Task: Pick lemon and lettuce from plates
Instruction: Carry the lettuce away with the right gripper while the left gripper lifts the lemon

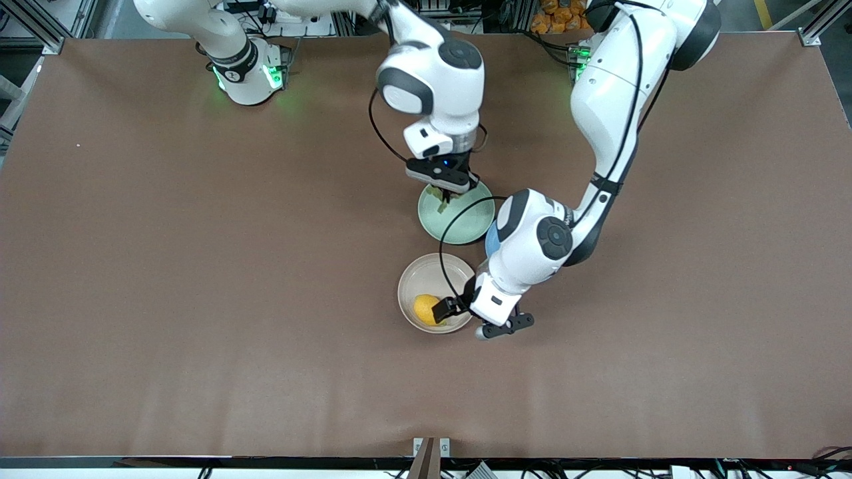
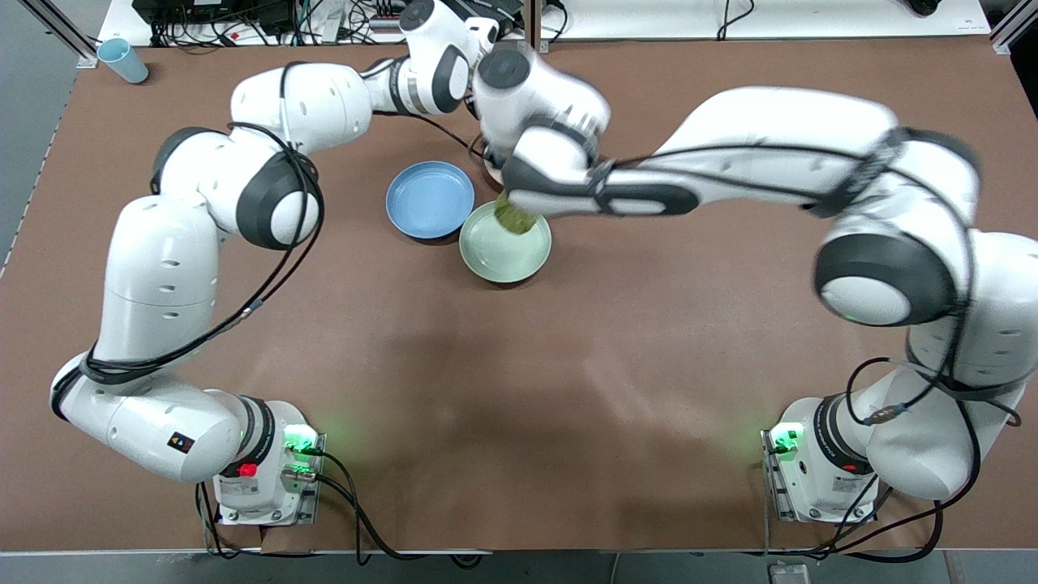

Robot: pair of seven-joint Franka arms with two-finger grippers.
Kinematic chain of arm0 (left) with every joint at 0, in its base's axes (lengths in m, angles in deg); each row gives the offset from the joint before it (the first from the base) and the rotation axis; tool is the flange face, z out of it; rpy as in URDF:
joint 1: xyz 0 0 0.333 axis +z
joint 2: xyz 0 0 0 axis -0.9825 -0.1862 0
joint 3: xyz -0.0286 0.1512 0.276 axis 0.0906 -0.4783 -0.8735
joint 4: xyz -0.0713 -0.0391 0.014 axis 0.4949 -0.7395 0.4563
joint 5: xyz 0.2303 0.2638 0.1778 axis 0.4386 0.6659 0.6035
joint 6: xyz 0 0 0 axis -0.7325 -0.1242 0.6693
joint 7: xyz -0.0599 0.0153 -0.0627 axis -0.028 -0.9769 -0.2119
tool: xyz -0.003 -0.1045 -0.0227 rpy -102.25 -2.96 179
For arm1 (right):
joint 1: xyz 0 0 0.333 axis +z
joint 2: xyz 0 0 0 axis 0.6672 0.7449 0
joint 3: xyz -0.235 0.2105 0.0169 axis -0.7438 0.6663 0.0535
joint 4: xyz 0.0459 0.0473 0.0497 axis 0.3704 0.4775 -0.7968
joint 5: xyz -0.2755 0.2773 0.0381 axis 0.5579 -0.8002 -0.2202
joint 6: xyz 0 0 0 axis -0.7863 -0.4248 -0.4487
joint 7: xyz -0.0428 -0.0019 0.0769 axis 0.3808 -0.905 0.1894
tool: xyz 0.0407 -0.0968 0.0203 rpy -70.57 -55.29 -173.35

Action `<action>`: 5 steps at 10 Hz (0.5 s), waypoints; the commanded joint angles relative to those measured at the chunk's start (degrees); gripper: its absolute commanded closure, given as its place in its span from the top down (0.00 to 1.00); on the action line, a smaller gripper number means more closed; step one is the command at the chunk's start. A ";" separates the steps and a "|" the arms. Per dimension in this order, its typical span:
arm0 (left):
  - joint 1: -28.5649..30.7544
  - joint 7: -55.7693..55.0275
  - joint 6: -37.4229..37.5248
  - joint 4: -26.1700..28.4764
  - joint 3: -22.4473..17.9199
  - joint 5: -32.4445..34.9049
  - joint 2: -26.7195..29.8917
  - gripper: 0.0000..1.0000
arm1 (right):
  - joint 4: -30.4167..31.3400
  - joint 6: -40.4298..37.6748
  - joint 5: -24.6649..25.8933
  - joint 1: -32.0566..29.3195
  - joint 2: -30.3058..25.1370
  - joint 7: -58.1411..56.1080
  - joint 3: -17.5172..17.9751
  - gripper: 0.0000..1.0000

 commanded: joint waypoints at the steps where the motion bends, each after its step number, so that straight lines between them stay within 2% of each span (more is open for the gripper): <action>1: -1.57 -0.55 -1.34 -0.89 -0.58 -1.58 -1.50 1.00 | 4.42 -6.50 -5.98 -6.65 -10.27 -13.14 0.86 0.00; 3: -1.84 -0.55 -3.43 -0.89 -0.58 -1.58 -2.38 1.00 | 5.47 -11.44 -11.87 -12.89 -15.47 -27.37 -0.98 0.00; 5: -3.42 -0.64 -5.55 -0.98 -1.02 -1.49 -3.70 1.00 | 10.63 -11.37 -16.27 -22.80 -19.61 -42.30 -1.78 0.00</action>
